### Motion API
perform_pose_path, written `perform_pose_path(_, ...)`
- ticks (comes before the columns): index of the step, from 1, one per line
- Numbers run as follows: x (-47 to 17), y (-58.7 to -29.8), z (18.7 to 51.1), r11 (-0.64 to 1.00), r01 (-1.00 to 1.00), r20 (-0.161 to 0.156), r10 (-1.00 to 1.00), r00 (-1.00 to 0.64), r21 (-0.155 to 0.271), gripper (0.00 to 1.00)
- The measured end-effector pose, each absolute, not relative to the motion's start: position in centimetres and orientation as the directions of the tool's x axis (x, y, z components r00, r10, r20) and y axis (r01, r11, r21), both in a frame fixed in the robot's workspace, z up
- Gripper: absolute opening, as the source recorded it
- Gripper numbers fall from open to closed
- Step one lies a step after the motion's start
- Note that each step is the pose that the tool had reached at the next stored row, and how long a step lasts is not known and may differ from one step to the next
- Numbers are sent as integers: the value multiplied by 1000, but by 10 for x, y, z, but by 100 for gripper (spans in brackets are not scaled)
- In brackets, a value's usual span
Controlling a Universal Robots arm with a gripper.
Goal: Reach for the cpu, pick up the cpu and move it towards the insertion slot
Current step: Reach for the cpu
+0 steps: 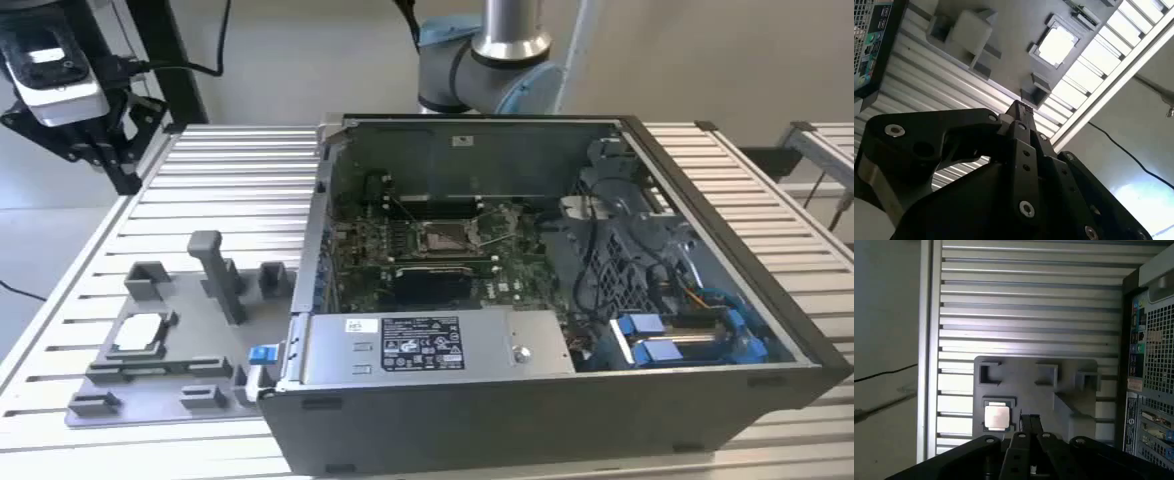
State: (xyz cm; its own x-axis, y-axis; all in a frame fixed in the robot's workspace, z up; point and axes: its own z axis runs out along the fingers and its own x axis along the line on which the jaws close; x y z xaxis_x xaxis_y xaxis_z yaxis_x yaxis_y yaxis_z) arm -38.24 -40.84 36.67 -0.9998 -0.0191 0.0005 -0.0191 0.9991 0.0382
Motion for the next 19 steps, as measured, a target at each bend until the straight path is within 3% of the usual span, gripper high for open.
perform_pose_path(14,-384,-409,367,999,-19,1,-19,-1000,38,0)
perform_pose_path(19,-393,-423,366,999,-19,0,-19,-1000,38,0)
